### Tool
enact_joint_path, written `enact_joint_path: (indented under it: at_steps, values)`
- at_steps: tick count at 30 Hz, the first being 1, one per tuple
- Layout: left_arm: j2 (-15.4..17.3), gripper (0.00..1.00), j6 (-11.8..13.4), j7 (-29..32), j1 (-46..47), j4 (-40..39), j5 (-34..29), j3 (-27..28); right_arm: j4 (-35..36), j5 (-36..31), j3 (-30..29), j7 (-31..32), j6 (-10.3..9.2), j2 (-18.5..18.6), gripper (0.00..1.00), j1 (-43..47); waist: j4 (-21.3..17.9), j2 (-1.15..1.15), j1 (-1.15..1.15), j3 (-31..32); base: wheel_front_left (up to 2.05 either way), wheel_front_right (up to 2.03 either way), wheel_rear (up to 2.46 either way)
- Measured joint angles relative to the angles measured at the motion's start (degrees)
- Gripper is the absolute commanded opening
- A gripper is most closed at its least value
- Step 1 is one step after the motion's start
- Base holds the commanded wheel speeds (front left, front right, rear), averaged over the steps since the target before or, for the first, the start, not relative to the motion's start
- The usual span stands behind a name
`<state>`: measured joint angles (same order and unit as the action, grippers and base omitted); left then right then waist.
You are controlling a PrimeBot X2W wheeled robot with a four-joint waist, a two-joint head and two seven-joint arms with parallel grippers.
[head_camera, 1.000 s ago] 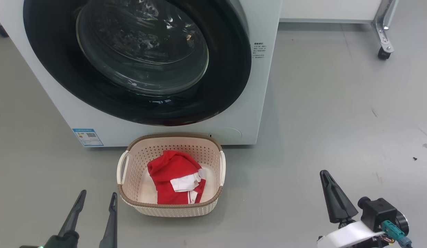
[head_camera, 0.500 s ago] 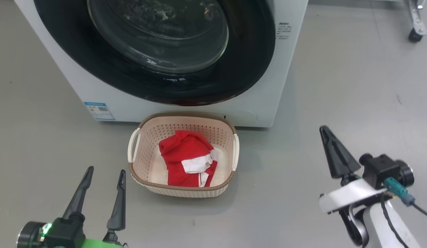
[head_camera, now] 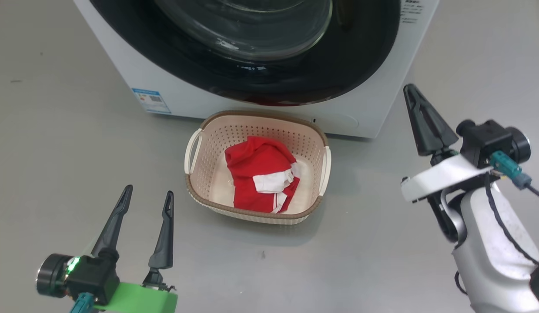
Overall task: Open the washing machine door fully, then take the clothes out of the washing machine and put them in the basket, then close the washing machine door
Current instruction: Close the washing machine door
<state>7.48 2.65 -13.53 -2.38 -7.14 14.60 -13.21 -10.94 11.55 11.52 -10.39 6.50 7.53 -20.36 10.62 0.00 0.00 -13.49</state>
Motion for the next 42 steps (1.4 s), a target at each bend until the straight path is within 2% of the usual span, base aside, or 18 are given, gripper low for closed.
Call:
enact_joint_path:
  at_steps: [14,25,42]
  values:
    - [-1.53,1.0,-1.48,-0.67,4.76,1.18,-0.09,-1.48,-5.92,0.66,-0.11,3.02,0.46,1.59,0.0,-15.36,5.07,0.0,0.0,-6.59,0.0,0.0,0.0]
    - [-2.87,1.0,-2.01,-0.75,8.01,2.91,-0.16,-1.63,-11.74,1.65,-0.69,3.6,0.48,3.81,0.0,-23.29,8.29,0.0,0.0,-10.26,0.0,0.0,0.0]
    - [-3.45,1.0,-2.79,-0.92,10.93,3.55,-0.67,-1.46,-19.4,2.48,-0.86,3.0,0.54,5.5,0.0,-30.61,9.47,0.0,0.0,-12.11,0.0,0.0,0.0]
